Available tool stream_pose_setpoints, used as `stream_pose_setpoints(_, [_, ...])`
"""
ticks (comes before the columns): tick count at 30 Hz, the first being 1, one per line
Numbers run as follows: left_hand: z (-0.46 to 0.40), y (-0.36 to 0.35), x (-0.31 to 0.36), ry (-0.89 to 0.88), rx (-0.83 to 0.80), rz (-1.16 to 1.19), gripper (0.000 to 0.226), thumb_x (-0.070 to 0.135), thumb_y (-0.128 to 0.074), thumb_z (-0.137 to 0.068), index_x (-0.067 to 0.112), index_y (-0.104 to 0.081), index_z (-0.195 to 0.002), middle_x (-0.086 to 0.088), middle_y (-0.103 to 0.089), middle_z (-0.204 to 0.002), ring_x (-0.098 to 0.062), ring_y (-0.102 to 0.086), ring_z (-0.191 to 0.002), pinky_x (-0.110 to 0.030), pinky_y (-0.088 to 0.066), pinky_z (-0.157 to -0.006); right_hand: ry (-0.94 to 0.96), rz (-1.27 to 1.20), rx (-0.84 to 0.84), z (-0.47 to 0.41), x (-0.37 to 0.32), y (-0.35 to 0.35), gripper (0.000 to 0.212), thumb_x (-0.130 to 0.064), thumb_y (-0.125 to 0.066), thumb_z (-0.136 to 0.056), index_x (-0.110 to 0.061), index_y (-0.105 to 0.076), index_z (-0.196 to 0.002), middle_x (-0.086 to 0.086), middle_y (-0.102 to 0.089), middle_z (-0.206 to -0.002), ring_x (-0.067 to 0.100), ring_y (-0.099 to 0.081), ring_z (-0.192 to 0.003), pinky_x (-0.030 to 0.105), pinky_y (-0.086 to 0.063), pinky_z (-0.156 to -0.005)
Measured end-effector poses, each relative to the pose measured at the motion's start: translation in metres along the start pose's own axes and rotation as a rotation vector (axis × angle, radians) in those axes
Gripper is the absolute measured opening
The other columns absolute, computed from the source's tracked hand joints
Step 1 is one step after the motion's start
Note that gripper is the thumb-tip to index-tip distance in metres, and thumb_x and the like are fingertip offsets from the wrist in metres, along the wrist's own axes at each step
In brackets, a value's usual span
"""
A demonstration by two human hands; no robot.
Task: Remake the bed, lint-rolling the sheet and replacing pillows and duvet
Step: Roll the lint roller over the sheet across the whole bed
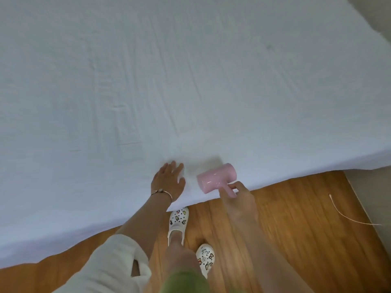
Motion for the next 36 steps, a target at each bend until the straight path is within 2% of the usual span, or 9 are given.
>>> stream_pose_setpoints(2, [-0.004,0.019,0.005,0.025,-0.050,0.018,0.049,0.034,-0.030,-0.101,0.033,-0.026,-0.150,0.005,-0.026,-0.156,-0.020,-0.027,-0.140,-0.038,-0.034,-0.108,0.011,-0.076,0.001,-0.003,-0.014,0.014,0.027,-0.049,-0.061,-0.088,-0.024,-0.059,-0.099,-0.004,-0.067,-0.078,0.013,-0.063,-0.069,0.028,-0.045,-0.056])
stream_pose_setpoints(5, [-0.024,0.056,0.010,0.059,-0.053,0.032,0.049,0.029,-0.032,-0.100,0.030,-0.030,-0.148,0.001,-0.037,-0.148,-0.022,-0.037,-0.133,-0.039,-0.039,-0.101,0.016,-0.157,0.039,-0.023,-0.046,0.033,0.032,-0.056,-0.063,-0.084,-0.026,-0.059,-0.094,-0.004,-0.068,-0.079,0.014,-0.063,-0.070,0.030,-0.049,-0.061])
stream_pose_setpoints(10, [-0.095,0.128,0.023,0.086,0.033,0.066,0.050,0.030,-0.034,-0.099,0.028,-0.029,-0.149,0.001,-0.035,-0.149,-0.021,-0.033,-0.136,-0.039,-0.035,-0.104,0.062,-0.210,0.130,-0.091,-0.119,0.064,0.031,-0.055,-0.065,-0.083,-0.026,-0.060,-0.093,-0.003,-0.066,-0.075,0.019,-0.064,-0.070,0.030,-0.047,-0.059])
stream_pose_setpoints(16, [-0.246,0.214,0.037,0.057,0.084,0.073,0.052,0.034,-0.032,-0.100,0.027,-0.022,-0.151,0.002,-0.028,-0.155,-0.021,-0.024,-0.141,-0.039,-0.030,-0.109,0.052,-0.270,0.130,-0.233,-0.231,0.072,0.035,-0.058,-0.065,-0.082,-0.025,-0.062,-0.093,-0.004,-0.066,-0.080,0.017,-0.063,-0.071,0.029,-0.044,-0.058])
stream_pose_setpoints(21, [-0.388,0.301,0.029,0.040,0.200,0.074,0.055,0.042,-0.029,-0.102,0.029,-0.015,-0.153,0.001,-0.014,-0.161,-0.020,-0.009,-0.148,-0.039,-0.019,-0.116,0.144,-0.221,0.098,-0.377,-0.350,0.057,0.030,-0.049,-0.063,-0.085,-0.022,-0.061,-0.097,-0.002,-0.065,-0.086,0.026,-0.065,-0.080,0.034,-0.051,-0.068])
stream_pose_setpoints(24, [-0.468,0.340,0.012,0.104,0.264,0.065,0.056,0.048,-0.020,-0.102,0.032,-0.007,-0.154,0.003,-0.005,-0.162,-0.019,0.000,-0.149,-0.040,-0.006,-0.120,0.266,-0.107,0.082,-0.458,-0.426,0.042,0.031,-0.043,-0.060,-0.088,-0.018,-0.062,-0.105,0.002,-0.065,-0.098,0.028,-0.063,-0.091,0.031,-0.045,-0.070])
stream_pose_setpoints(28, [-0.540,0.331,-0.001,0.201,0.270,0.022,0.060,0.061,-0.005,-0.096,0.040,0.012,-0.150,0.007,0.016,-0.160,-0.017,0.016,-0.147,-0.049,0.010,-0.118,0.404,-0.015,0.109,-0.546,-0.512,0.023,0.036,-0.044,-0.055,-0.093,-0.012,-0.061,-0.110,0.007,-0.065,-0.110,0.028,-0.061,-0.101,0.027,-0.037,-0.073])
stream_pose_setpoints(31, [-0.551,0.311,-0.004,0.216,0.423,-0.043,0.060,0.064,0.005,-0.092,0.043,0.020,-0.146,0.008,0.022,-0.158,-0.016,0.021,-0.146,-0.048,0.016,-0.116,0.454,0.053,0.120,-0.591,-0.557,0.003,0.037,-0.044,-0.052,-0.096,-0.013,-0.060,-0.113,0.005,-0.064,-0.109,0.028,-0.061,-0.098,0.029,-0.039,-0.072])
stream_pose_setpoints(36, [-0.564,0.301,-0.008,0.210,0.491,-0.028,0.060,0.063,0.006,-0.092,0.042,0.021,-0.147,0.007,0.022,-0.159,-0.016,0.022,-0.146,-0.048,0.017,-0.116,0.368,0.041,0.118,-0.626,-0.571,-0.036,0.032,-0.039,-0.049,-0.097,-0.016,-0.056,-0.119,0.001,-0.062,-0.115,0.025,-0.061,-0.104,0.030,-0.043,-0.077])
Point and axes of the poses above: each hand's wrist, its own z-axis away from the middle knuckle, its own y-axis out of the back of the hand, x = y × z, the point moved 7 cm from there along -z, towards the middle knuckle
